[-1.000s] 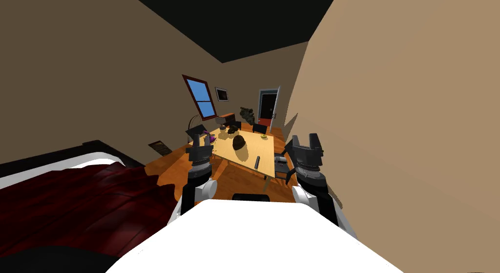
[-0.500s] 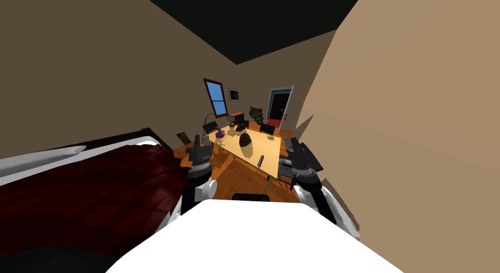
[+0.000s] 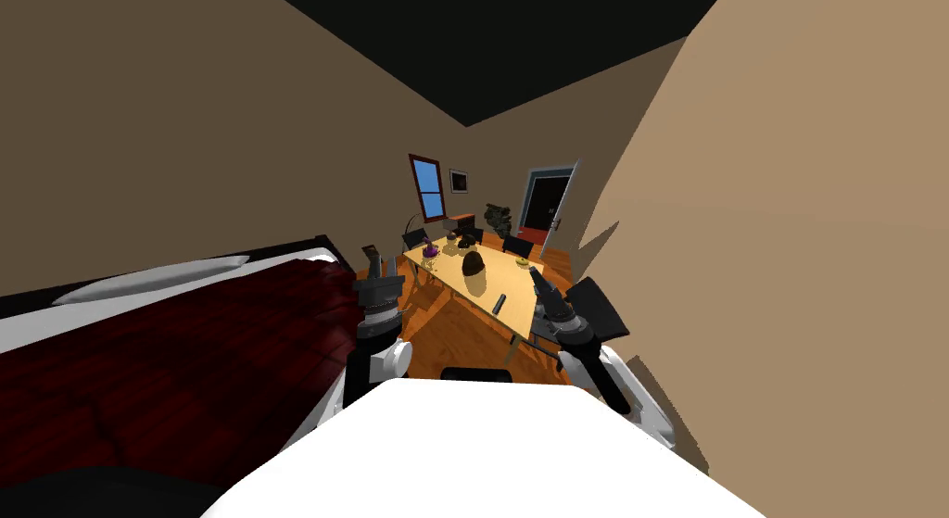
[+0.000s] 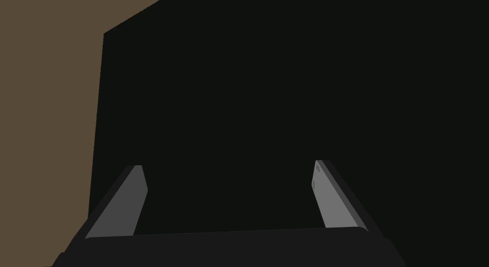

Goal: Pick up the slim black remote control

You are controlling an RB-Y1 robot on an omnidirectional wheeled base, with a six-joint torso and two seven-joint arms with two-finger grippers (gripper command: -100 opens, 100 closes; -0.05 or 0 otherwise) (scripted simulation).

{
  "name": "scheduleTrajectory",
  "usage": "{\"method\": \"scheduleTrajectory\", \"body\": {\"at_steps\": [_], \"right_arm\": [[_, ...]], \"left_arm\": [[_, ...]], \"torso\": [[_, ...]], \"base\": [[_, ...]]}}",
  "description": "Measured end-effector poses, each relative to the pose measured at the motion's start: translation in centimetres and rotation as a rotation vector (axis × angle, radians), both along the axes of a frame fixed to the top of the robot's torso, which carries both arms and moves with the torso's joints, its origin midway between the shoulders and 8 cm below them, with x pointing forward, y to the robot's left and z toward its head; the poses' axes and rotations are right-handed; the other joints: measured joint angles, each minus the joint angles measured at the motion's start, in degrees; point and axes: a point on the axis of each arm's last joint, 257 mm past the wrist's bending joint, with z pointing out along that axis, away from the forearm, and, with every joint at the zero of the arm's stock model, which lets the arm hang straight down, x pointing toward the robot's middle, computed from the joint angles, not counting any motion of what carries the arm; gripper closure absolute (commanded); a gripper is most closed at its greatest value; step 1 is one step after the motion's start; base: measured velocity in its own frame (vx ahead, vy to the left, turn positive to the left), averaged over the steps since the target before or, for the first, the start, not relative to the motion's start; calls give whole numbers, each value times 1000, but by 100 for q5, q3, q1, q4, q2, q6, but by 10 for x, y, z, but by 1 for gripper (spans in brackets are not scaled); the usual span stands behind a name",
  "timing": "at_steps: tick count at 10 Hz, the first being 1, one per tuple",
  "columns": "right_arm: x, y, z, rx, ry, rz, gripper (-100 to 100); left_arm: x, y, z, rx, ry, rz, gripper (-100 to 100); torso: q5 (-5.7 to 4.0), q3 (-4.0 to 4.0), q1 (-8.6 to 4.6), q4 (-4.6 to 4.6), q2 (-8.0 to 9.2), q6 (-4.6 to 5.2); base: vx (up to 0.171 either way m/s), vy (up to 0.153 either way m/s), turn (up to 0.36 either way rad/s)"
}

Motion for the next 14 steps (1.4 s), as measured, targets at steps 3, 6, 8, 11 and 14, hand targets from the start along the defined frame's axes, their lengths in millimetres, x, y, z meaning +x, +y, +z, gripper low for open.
{"method": "scheduleTrajectory", "body": {"at_steps": [3, 6, 8, 11, 14], "right_arm": [[8, 9, -22, -115, 10, -5, -100], [15, 17, -53, -253, 28, -10, -100], [18, 18, -73, -339, 40, -13, -100], [25, 22, -107, -470, 54, -16, -100], [26, 20, -147, -621, 77, -13, -100]], "left_arm": [[0, 0, 0, 0, 0, 0, 0], [0, 0, 0, 0, 0, 0, 0], [0, 0, 0, 0, 0, 0, 0], [0, 0, 0, 0, 0, 0, 0], [0, 0, 0, 0, 0, 0, 0]], "torso": [[2, -2, 12, -1, -5, 4], [2, -2, 9, -1, -3, 0], [2, -3, 10, -1, -6, -1], [2, -5, 10, -2, -10, 6], [2, -7, 11, -2, -12, 2]], "base": [[-50, -27, 268], [-51, -31, 213], [-44, -28, 269], [-43, -20, 277], [-35, -19, 217]]}}
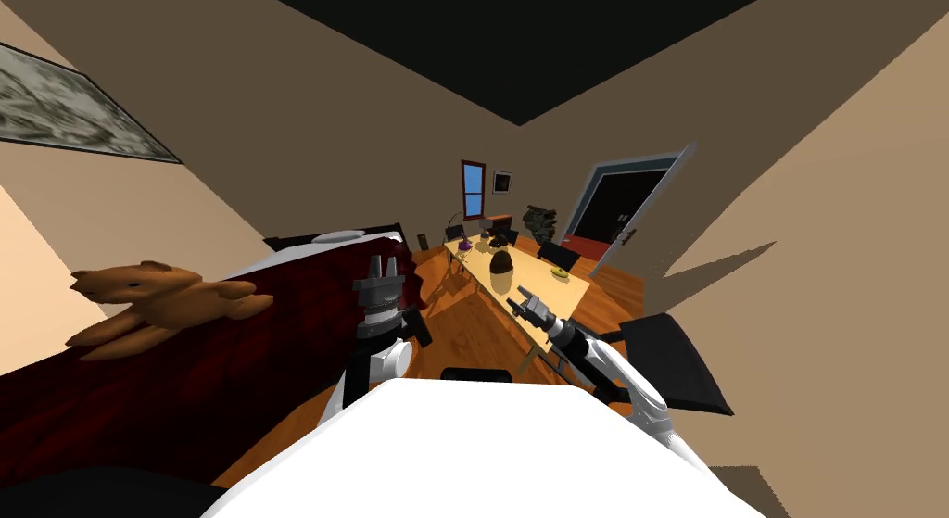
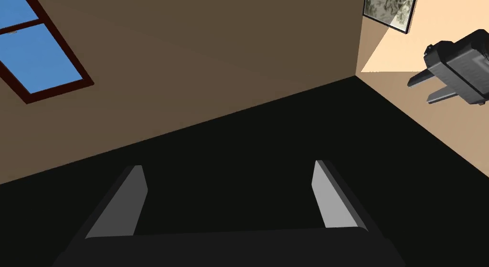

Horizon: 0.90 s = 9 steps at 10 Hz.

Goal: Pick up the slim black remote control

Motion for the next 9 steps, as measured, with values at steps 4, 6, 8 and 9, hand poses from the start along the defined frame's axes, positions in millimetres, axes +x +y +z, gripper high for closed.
{"method": "scheduleTrajectory", "body": {"at_steps": [4, 6, 8, 9], "right_arm": [[7, -15, -50, -194, 34, 2, -100], [4, -19, -80, -292, 55, 10, -100], [0, -29, -98, -353, 68, 11, -100], [1, -37, -110, -403, 78, 17, -100]], "left_arm": [[0, 0, 0, 0, 0, 0, 0], [0, 0, 0, 0, 0, 0, 0], [0, 0, 0, 0, 0, 0, 0], [0, 0, 0, 0, 0, 0, 0]], "torso": [[0, -4, 0, -1, -7, 1], [0, -5, 3, -2, -9, 1], [1, -6, 4, -2, -11, 9], [1, -7, 4, -2, -13, 1]], "base": [[-25, -14, 254], [-18, -7, 252], [-9, -2, 149], [-8, -12, 204]]}}
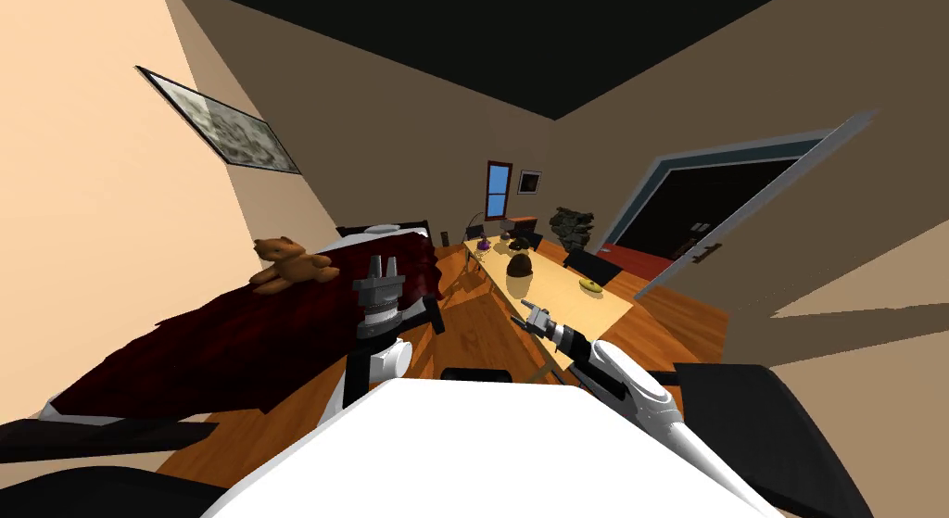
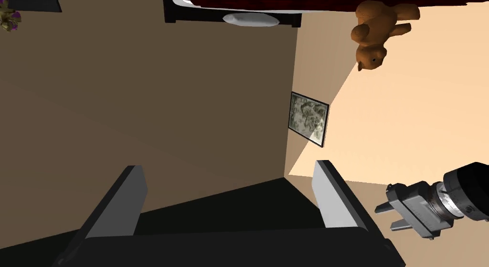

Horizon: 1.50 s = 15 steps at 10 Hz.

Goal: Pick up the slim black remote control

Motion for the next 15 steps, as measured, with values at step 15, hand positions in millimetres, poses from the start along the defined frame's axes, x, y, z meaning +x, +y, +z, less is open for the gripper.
{"method": "scheduleTrajectory", "body": {"at_steps": [15], "right_arm": [[-71, -143, -183, -644, 241, 84, -100]], "left_arm": [[0, 0, 0, 0, 0, 0, 0]], "torso": [[-1, -7, -5, -2, -12, 7]], "base": [[8, -11, 206]]}}
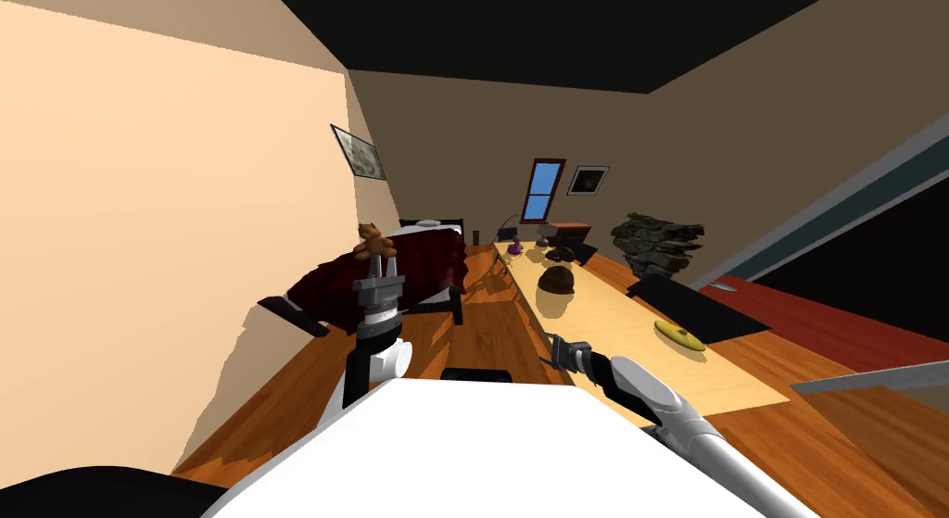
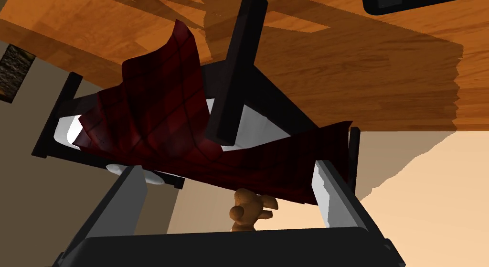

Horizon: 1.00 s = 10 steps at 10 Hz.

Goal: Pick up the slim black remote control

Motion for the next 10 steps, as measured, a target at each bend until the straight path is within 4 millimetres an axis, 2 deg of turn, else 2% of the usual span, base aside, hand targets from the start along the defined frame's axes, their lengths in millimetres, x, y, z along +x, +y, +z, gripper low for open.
{"method": "scheduleTrajectory", "body": {"at_steps": [2, 3, 4, 6, 8, 10], "right_arm": [[-18, -23, -13, -79, 40, 19, -100], [-20, -34, -21, -115, 57, 28, -100], [-32, -49, -27, -161, 87, 36, -100], [-44, -62, -39, -201, 111, 42, -100], [-70, -95, -53, -288, 169, 65, -100], [-90, -114, -67, -358, 218, 88, -100]], "left_arm": [[0, 0, 0, 0, 0, 0, 0], [0, 0, 0, 0, 0, 0, 0], [0, 0, 0, 0, 0, 0, 0], [0, 0, 0, 0, 0, 0, 0], [0, 0, 0, 0, 0, 0, 0], [0, 0, 0, 0, 0, 0, 0]], "torso": [[0, -2, 0, -1, -4, -1], [0, -3, -1, -1, -5, 4], [0, -2, -2, -1, -3, 2], [0, 1, 4, 0, 2, 7], [0, -5, -3, -1, -9, 1], [-1, -4, -2, -2, -7, 3]], "base": [[30, -20, 210], [26, -24, 228], [24, -27, 121], [15, -9, 93], [44, -35, 238], [28, -24, 129]]}}
